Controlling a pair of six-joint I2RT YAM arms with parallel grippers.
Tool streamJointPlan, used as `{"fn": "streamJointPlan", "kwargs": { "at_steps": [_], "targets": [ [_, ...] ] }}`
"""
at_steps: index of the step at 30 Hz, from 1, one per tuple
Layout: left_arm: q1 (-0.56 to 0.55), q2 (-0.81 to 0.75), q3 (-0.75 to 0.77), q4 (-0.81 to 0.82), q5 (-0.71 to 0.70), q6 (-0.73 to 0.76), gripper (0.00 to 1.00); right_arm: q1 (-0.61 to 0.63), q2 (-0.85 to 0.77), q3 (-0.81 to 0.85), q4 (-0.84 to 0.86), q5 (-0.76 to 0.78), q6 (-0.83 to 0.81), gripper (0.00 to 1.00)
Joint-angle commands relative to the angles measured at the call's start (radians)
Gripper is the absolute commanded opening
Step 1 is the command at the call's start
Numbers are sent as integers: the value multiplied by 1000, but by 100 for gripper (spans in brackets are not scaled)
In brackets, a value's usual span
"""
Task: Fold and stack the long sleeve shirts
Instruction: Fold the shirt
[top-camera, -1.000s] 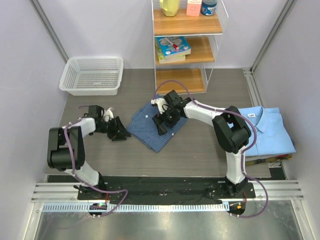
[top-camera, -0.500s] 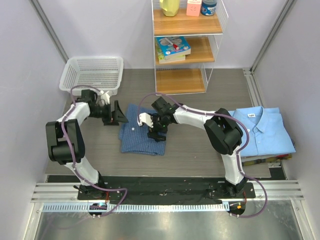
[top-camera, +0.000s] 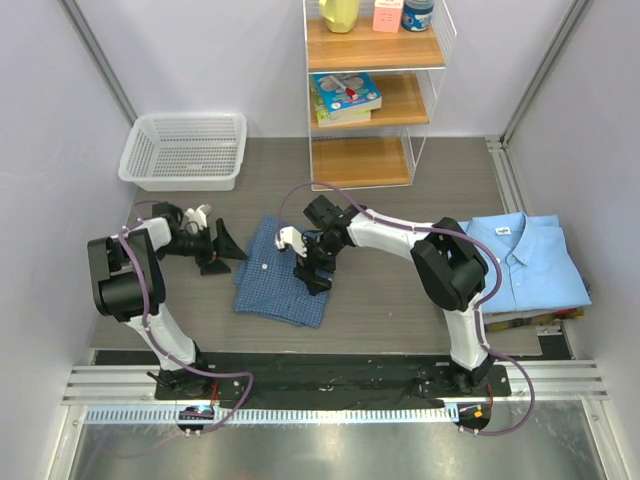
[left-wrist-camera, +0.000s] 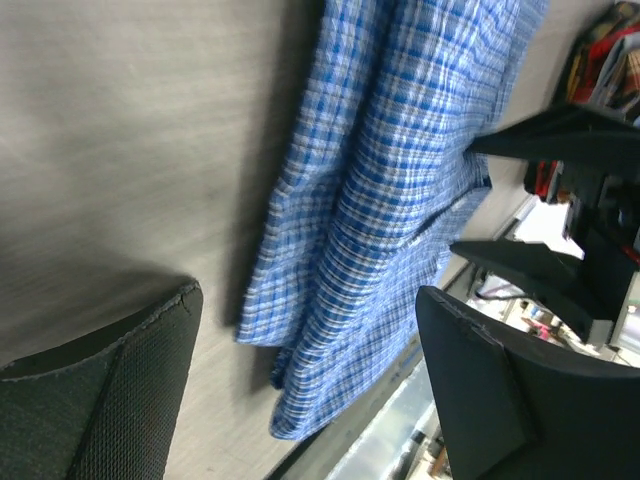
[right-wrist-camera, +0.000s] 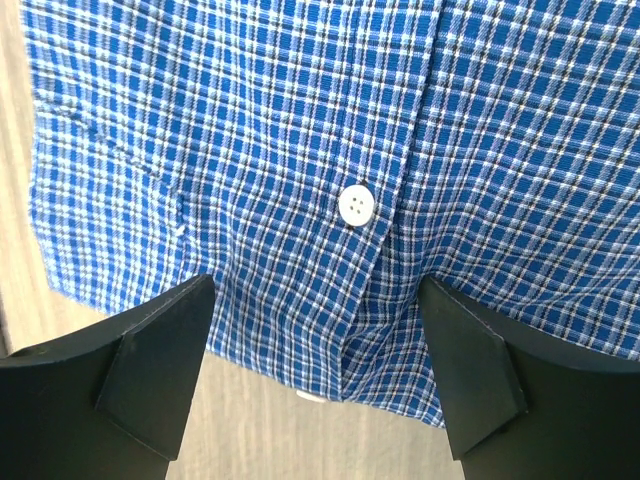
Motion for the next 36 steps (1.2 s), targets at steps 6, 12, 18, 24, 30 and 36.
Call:
{"fn": "streamJointPlan", "kwargs": {
  "at_steps": [6, 12, 18, 24, 30, 36],
  "targets": [
    [-25, 216, 188, -160, 182, 244, 78, -41, -6, 53, -66, -38, 138, 89],
    [-92, 263, 154, -102, 208, 186, 72, -59, 92, 128, -63, -9, 194, 88],
    [-106, 267, 128, -47, 225, 137, 57, -73, 108, 156, -63, -21, 215, 88],
    [-103, 228, 133, 2, 207, 62, 29, -73, 100, 157, -63, -21, 241, 89],
    [-95, 116, 290, -276, -38, 156, 0, -143, 28, 149, -61, -77, 382, 100],
    [-97, 50, 641, -602, -336, 296, 0, -277, -87, 28, 24, -194, 574, 100]
  ]
}}
